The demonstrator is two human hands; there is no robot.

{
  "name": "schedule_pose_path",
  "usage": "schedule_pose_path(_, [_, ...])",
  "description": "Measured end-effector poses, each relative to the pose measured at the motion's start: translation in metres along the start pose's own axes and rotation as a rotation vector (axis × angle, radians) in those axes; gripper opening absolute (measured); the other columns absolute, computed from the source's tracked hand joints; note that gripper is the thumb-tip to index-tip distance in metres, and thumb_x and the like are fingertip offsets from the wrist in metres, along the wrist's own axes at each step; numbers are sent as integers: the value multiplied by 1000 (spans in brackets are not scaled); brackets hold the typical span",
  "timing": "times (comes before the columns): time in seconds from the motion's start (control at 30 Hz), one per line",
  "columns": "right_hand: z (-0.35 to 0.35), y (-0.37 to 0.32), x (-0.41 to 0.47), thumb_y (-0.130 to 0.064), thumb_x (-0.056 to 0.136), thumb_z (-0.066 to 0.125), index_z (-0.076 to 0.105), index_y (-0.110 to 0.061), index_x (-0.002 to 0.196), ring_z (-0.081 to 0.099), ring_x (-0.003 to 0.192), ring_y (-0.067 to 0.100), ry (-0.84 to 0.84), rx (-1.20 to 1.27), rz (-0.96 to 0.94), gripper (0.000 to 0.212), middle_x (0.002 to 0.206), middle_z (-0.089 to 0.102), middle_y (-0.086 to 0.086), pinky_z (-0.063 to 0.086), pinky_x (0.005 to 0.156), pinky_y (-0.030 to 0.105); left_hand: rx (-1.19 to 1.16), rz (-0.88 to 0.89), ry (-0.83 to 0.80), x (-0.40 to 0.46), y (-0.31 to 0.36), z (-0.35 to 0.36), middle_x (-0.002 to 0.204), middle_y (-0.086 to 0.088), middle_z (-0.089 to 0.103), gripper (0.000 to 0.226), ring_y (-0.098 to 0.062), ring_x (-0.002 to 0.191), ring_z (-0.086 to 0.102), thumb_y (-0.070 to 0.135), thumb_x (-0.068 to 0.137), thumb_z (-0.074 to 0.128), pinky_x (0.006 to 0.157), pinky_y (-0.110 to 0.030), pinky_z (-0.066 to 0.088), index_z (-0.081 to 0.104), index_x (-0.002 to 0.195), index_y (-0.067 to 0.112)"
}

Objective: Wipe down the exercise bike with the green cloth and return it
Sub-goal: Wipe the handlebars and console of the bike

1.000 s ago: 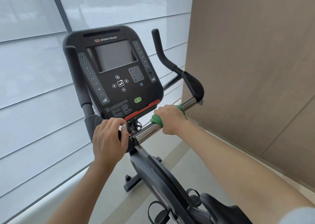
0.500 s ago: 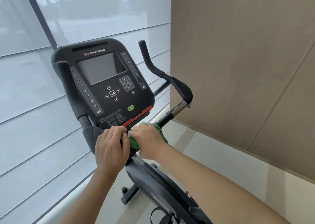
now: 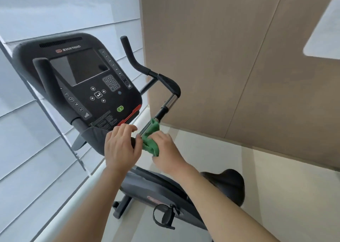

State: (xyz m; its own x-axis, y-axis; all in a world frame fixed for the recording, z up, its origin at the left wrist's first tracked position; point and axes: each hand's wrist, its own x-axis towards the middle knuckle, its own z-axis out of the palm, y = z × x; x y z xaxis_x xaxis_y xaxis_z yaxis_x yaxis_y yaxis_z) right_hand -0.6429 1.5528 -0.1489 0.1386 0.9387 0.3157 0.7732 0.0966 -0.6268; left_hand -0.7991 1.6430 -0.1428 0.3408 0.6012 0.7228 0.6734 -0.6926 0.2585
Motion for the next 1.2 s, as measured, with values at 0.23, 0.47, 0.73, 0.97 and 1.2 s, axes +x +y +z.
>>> schedule_pose_path(0.23, [-20,23,-164,4,68,71,61,-30,122,56,104,7,71,123,506,64,120,52,-12,44,82,10,-59,-3,-80,-2,2,-3,100,3,63,28,-23,89,57,45,94,53,77,-41,43,59,109,22])
schedule_pose_path(0.47, [-58,11,-251,-2,66,72,60,-32,118,60,106,12,187,110,658,61,119,53,-13,55,88,32,-712,-170,-516,-76,96,-19,110,9,66,15,-9,98,64,21,95,65,93,-42,52,64,109,25])
schedule_pose_path(0.73, [-103,14,-341,-7,76,79,53,-36,126,61,107,12,191,12,738,63,125,49,-12,55,88,29,-1095,-76,-1086,-173,238,-33,118,20,66,32,-4,108,68,36,88,76,82,-30,60,66,117,46])
schedule_pose_path(0.97, [-167,32,-414,-10,73,71,51,-37,125,58,106,5,249,47,789,63,123,47,-17,47,85,13,-928,207,-1178,-193,339,-15,112,25,64,30,-1,106,62,28,84,76,89,-25,52,67,107,45])
schedule_pose_path(1.2, [-257,72,-486,-15,67,73,58,-35,124,60,108,3,334,131,761,62,122,52,-17,50,87,16,-844,263,-1052,-207,459,-13,100,21,66,26,-8,88,62,19,88,64,76,-34,56,63,102,40])
